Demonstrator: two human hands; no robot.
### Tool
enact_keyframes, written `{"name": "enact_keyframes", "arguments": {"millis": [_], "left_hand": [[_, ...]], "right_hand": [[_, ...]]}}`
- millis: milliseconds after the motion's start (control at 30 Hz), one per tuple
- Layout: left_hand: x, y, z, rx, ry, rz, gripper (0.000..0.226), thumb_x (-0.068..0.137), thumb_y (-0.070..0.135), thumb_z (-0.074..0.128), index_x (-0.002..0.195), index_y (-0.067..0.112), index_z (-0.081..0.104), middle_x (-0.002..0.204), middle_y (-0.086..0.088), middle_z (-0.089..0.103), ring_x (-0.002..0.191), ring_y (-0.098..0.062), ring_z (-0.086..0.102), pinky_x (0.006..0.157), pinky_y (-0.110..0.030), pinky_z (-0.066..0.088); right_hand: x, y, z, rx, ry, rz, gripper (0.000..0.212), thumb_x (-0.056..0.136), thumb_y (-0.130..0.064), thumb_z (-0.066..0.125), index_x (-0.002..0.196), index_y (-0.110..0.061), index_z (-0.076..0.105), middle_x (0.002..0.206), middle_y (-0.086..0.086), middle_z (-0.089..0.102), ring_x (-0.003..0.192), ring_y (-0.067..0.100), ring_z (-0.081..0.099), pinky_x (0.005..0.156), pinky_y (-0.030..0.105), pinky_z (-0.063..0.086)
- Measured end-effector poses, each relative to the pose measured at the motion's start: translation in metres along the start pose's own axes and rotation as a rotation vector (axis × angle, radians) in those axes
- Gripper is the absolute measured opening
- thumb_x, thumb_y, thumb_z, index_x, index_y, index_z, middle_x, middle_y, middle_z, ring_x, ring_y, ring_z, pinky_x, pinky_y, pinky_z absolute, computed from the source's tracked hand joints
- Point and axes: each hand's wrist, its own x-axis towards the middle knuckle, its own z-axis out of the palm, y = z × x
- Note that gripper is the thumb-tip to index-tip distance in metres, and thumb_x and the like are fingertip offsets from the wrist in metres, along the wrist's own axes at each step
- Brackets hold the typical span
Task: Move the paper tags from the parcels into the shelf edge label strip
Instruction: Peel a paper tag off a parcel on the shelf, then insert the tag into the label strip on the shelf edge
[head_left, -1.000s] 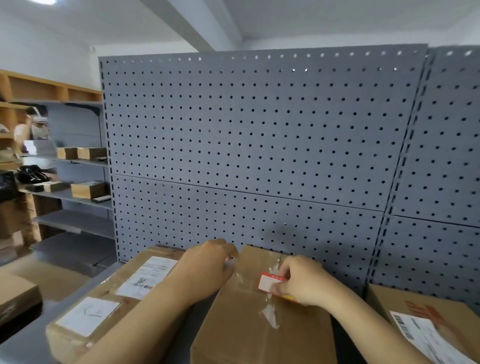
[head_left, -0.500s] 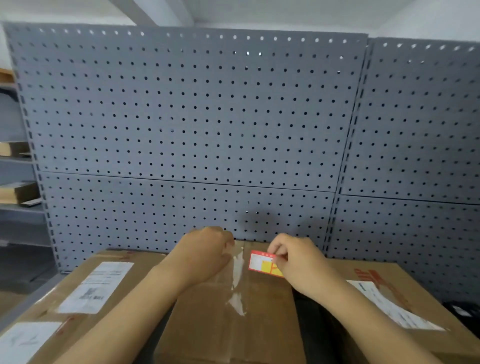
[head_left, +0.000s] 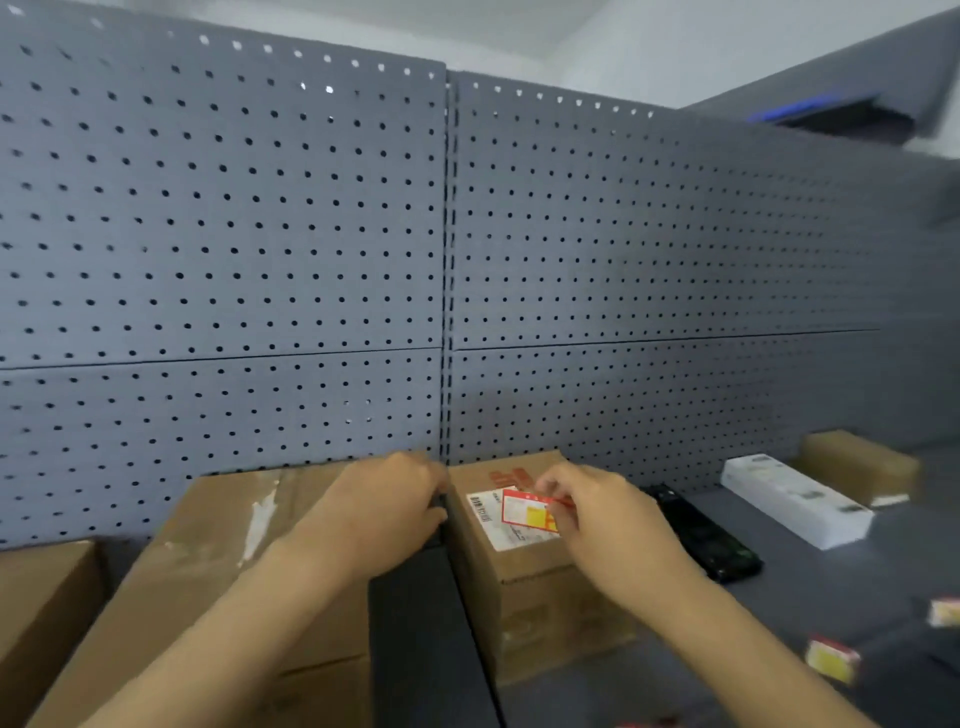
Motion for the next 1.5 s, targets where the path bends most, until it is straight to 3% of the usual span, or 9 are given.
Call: {"name": "enact_keyframes", "arguments": {"millis": [167, 367, 567, 833, 1033, 1267, 1500], "left_hand": [[0.021, 0.098, 0.004, -0.014, -0.005, 0.114, 0.032, 0.095, 0.035, 0.051, 0.125, 0.027, 0.054, 0.125, 0.002, 0.061, 0.109, -0.019, 0.059, 0.09, -0.032, 0.049], [0.054, 0.234, 0.017, 0.002, -0.011, 0.285, 0.03, 0.096, 0.034, 0.048, 0.123, 0.023, 0.055, 0.124, -0.001, 0.058, 0.11, -0.022, 0.056, 0.089, -0.035, 0.046], [0.085, 0.357, 0.038, -0.02, -0.058, 0.478, 0.03, 0.096, 0.035, 0.046, 0.123, 0.022, 0.054, 0.126, -0.001, 0.057, 0.112, -0.021, 0.056, 0.091, -0.034, 0.044], [0.162, 0.496, 0.067, -0.092, -0.046, 0.657, 0.024, 0.095, 0.033, 0.049, 0.114, 0.021, 0.059, 0.116, -0.004, 0.062, 0.102, -0.025, 0.06, 0.082, -0.035, 0.047], [0.222, 0.583, 0.082, -0.073, -0.022, 0.772, 0.028, 0.096, 0.036, 0.05, 0.119, 0.021, 0.055, 0.122, -0.003, 0.059, 0.11, -0.025, 0.057, 0.085, -0.033, 0.044], [0.274, 0.673, 0.104, -0.121, -0.008, 0.804, 0.029, 0.095, 0.036, 0.051, 0.121, 0.024, 0.055, 0.12, 0.001, 0.06, 0.107, -0.02, 0.058, 0.085, -0.03, 0.043], [0.323, 0.74, 0.128, -0.124, -0.056, 0.671, 0.027, 0.095, 0.036, 0.05, 0.118, 0.023, 0.056, 0.118, 0.0, 0.06, 0.106, -0.021, 0.058, 0.084, -0.031, 0.044]], "right_hand": [[-0.059, 0.066, -0.049, -0.073, 0.009, 0.098, 0.02, 0.092, -0.017, 0.05, 0.105, -0.028, 0.061, 0.105, -0.008, 0.066, 0.091, 0.014, 0.059, 0.067, 0.028, 0.043], [-0.143, 0.152, -0.108, -0.145, -0.013, 0.279, 0.023, 0.094, -0.017, 0.047, 0.111, -0.028, 0.058, 0.114, -0.004, 0.064, 0.1, 0.02, 0.058, 0.075, 0.031, 0.046], [-0.206, 0.242, -0.149, -0.218, 0.025, 0.442, 0.021, 0.09, -0.014, 0.051, 0.106, -0.025, 0.058, 0.11, -0.002, 0.063, 0.098, 0.022, 0.059, 0.079, 0.036, 0.05], [-0.231, 0.365, -0.18, -0.273, 0.081, 0.573, 0.019, 0.088, -0.011, 0.051, 0.101, -0.023, 0.057, 0.1, -0.002, 0.061, 0.091, 0.021, 0.059, 0.075, 0.039, 0.051], [-0.233, 0.449, -0.21, -0.318, 0.097, 0.653, 0.023, 0.088, -0.009, 0.051, 0.105, -0.022, 0.058, 0.103, 0.0, 0.062, 0.092, 0.022, 0.058, 0.075, 0.038, 0.05], [-0.242, 0.546, -0.237, -0.301, 0.111, 0.676, 0.023, 0.088, -0.009, 0.051, 0.105, -0.023, 0.058, 0.102, 0.0, 0.063, 0.089, 0.023, 0.06, 0.074, 0.04, 0.053], [-0.239, 0.644, -0.263, -0.248, 0.045, 0.565, 0.023, 0.089, -0.009, 0.051, 0.106, -0.022, 0.058, 0.103, 0.0, 0.062, 0.09, 0.021, 0.058, 0.075, 0.038, 0.051]]}}
